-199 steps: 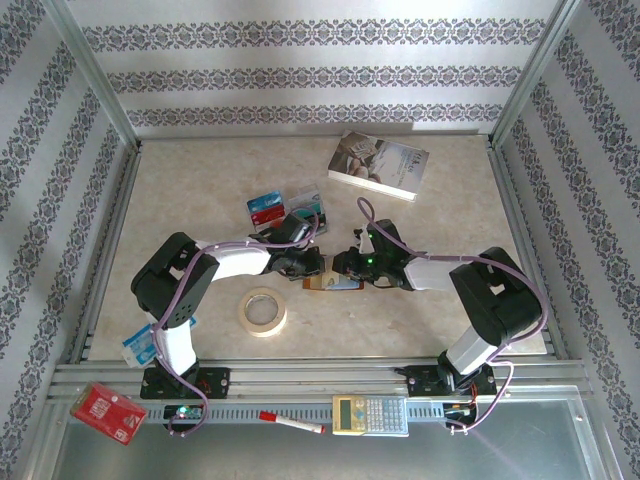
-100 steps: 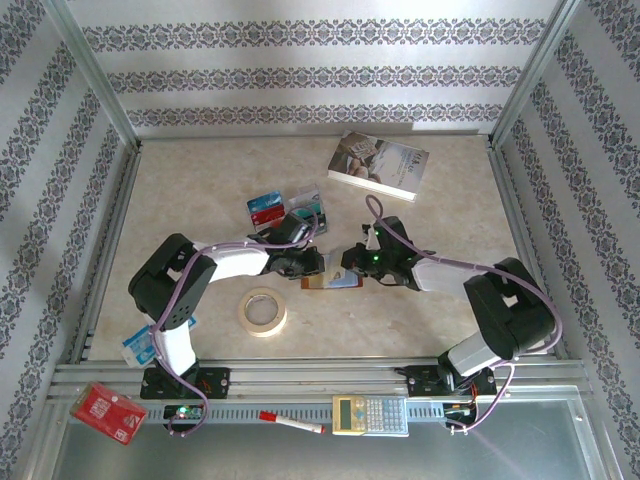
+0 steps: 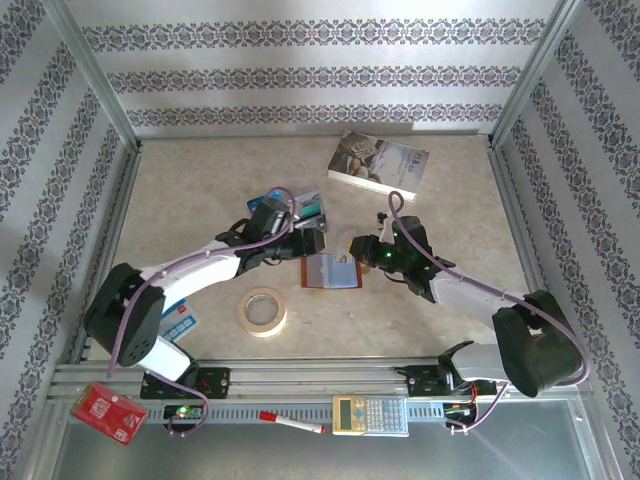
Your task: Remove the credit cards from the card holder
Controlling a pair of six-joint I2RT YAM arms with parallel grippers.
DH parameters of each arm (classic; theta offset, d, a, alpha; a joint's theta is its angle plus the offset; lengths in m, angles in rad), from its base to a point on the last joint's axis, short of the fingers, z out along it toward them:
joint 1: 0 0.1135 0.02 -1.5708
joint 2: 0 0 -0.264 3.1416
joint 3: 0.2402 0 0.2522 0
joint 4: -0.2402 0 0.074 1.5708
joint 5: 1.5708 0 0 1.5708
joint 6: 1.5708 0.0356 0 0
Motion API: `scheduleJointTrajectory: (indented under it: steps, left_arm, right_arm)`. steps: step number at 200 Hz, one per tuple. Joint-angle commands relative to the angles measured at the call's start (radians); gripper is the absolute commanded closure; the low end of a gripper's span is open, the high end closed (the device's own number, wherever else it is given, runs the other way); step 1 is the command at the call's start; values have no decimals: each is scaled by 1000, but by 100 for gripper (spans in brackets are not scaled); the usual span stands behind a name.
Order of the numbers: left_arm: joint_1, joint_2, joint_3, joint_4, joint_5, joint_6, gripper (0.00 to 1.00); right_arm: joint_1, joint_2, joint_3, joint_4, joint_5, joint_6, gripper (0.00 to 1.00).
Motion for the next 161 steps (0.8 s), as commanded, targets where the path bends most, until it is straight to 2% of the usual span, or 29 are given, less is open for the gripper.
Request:
scheduleJointTrajectory:
  steps: [1,23,52,73,106,130,161]
  left_arm:
    - [25,-56,-85,164,38,-83,30]
    - [33,-78,-128,336,102,-189,25]
    - [33,-54,-111,436,191,-272,24]
    - [33,-57,-101,478,219,-278,25]
    - [33,-61,-80,504,240,-261,28]
    - [33,-52,-62,551,263,-276,37]
    - [33,-40,-85,714,284,-335,52]
  right_arm:
    - [-6,-38,-18,159,-25,64,100]
    - [-8,-38,-39,311,-54,143,100]
    - [-15,11,-62,539,-103,277,100]
    - [-22,37,-69,655,-127,356,100]
    - [-27,41,-80,735,-127,414,100]
    - [-28,48,-80,788,-124,455,100]
    - [-28,58,-63,823,-131,480,100]
